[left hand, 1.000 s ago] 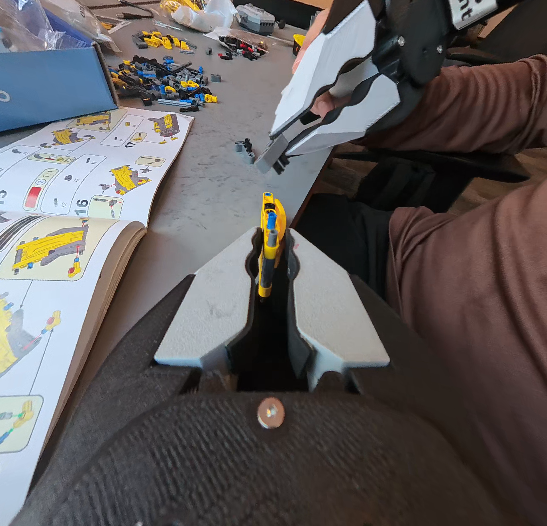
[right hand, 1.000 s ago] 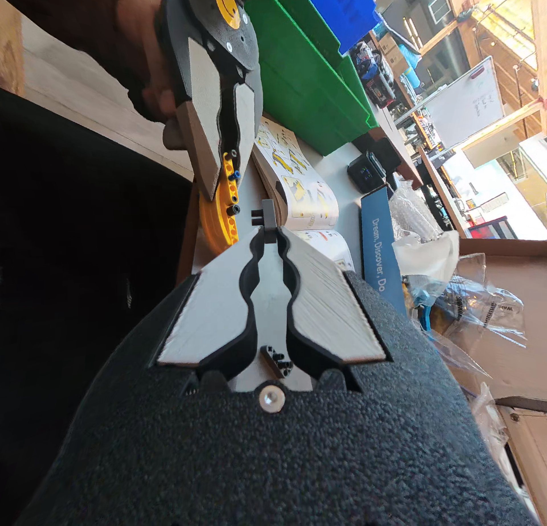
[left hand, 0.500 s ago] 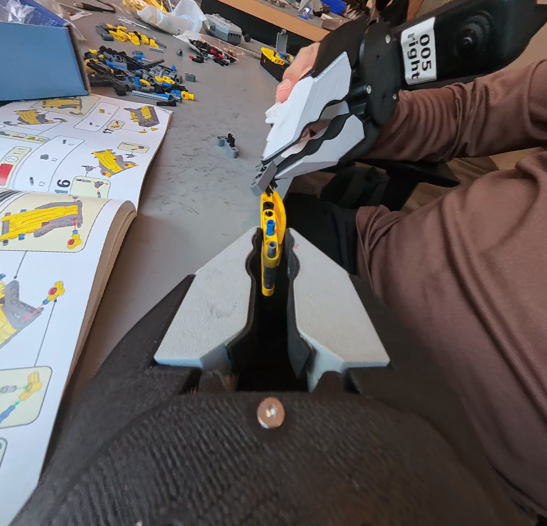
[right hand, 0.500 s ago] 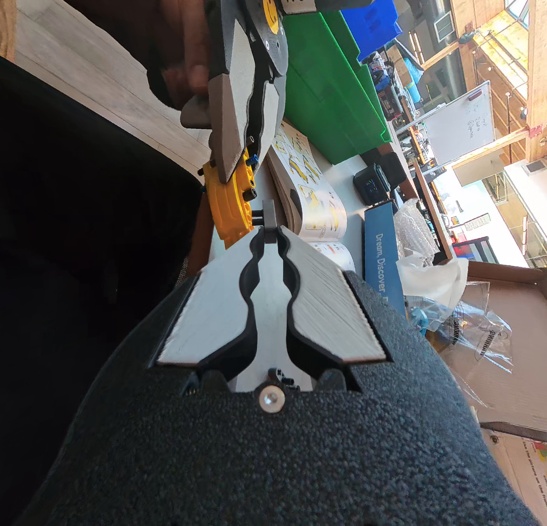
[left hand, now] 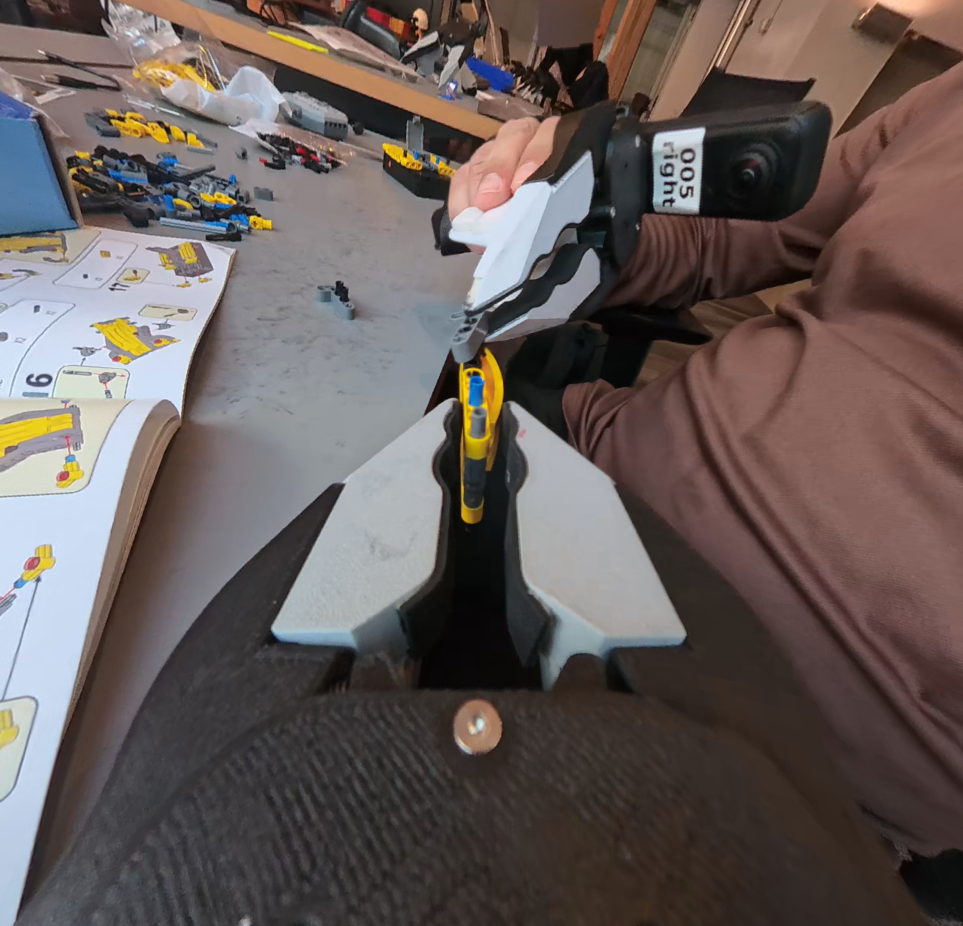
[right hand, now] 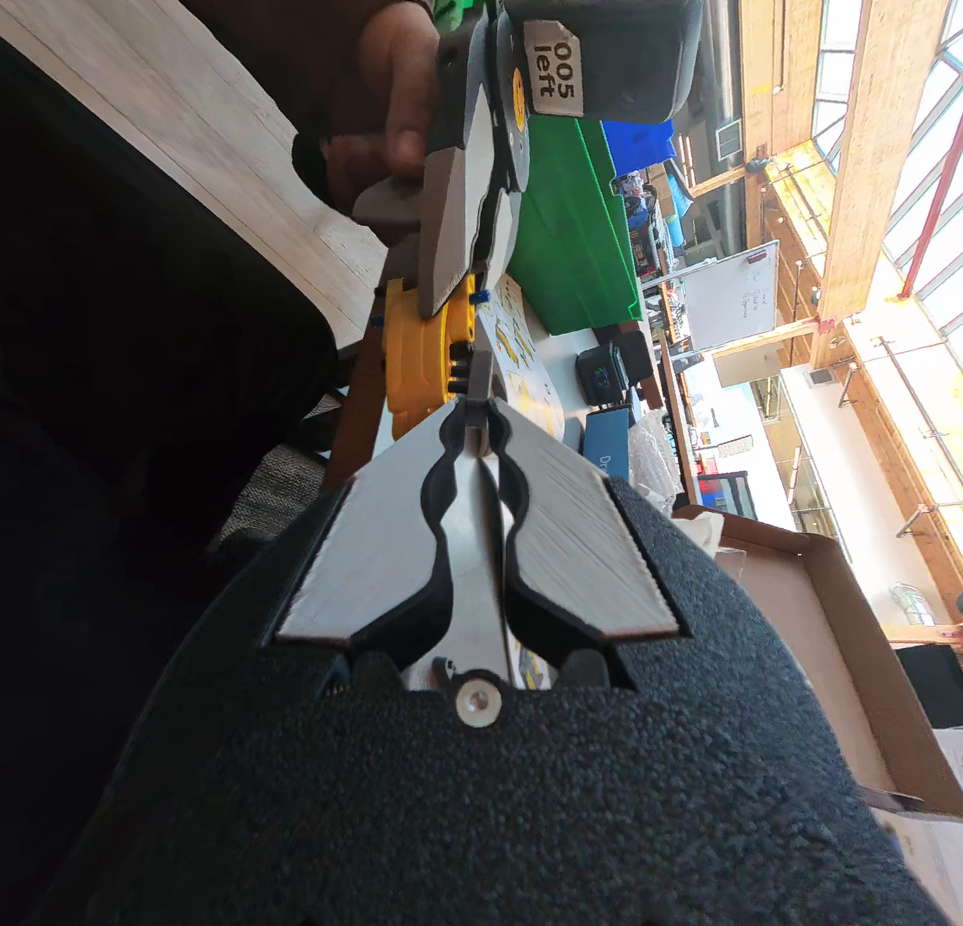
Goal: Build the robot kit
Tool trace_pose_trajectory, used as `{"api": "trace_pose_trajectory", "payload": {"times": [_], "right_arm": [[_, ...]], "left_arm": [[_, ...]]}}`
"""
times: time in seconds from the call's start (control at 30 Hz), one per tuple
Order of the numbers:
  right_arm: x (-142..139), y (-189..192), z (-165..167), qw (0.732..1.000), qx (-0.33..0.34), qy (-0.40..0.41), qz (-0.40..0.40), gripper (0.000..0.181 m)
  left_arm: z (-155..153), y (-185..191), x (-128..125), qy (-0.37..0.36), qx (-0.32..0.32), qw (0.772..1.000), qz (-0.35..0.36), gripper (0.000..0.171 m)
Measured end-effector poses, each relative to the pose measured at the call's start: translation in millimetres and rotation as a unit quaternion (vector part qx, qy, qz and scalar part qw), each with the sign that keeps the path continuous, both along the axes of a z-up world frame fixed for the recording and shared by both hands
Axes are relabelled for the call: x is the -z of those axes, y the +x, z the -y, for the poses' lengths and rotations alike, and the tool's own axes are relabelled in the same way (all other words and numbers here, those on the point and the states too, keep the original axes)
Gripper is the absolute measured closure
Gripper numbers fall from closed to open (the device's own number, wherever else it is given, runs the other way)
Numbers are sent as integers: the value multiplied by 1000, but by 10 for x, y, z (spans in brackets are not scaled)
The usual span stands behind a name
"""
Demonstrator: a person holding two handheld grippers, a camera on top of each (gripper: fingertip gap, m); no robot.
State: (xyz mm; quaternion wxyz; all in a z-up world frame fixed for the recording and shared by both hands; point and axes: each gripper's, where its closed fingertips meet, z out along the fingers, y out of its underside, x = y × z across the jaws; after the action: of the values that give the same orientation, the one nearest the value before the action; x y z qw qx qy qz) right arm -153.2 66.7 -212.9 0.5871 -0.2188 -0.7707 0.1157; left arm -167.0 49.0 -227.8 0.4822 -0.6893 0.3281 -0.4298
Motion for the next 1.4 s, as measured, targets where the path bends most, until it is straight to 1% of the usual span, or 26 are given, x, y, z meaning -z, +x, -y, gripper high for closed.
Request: {"api": "trace_pose_trajectory", "payload": {"times": [0.07, 0.23, 0.33, 0.47, 0.57, 0.7, 0.93, 1.1, 1.4], "right_arm": [[-27, 8, -7, 1000, 3, 23, -6, 174], [-13, 31, 31, 999, -2, 45, 5, 173], [-63, 53, 89, 998, -9, 69, 2, 173], [-140, 108, 253, 997, -33, 65, 15, 173], [-255, 137, 376, 997, -46, 64, 8, 174], [-322, 173, 441, 996, -56, 66, 3, 175], [-360, 210, 469, 996, -63, 68, 2, 174], [-321, 207, 452, 995, -55, 84, 13, 174], [-353, 247, 480, 995, -59, 84, 10, 174]], "left_arm": [[0, -5, -34, 1, 1, 1000, 12, 160], [32, 11, -32, 6, 9, 1000, 9, 160], [73, 19, -93, 5, 23, 999, 31, 160], [200, 53, -197, 5, 63, 996, 67, 160], [329, 111, -295, 16, 99, 991, 89, 160], [396, 134, -351, 26, 117, 988, 99, 160], [440, 159, -387, 25, 131, 984, 114, 160], [446, 184, -361, 27, 131, 985, 105, 160], [452, 184, -379, 30, 129, 985, 111, 160]]}}
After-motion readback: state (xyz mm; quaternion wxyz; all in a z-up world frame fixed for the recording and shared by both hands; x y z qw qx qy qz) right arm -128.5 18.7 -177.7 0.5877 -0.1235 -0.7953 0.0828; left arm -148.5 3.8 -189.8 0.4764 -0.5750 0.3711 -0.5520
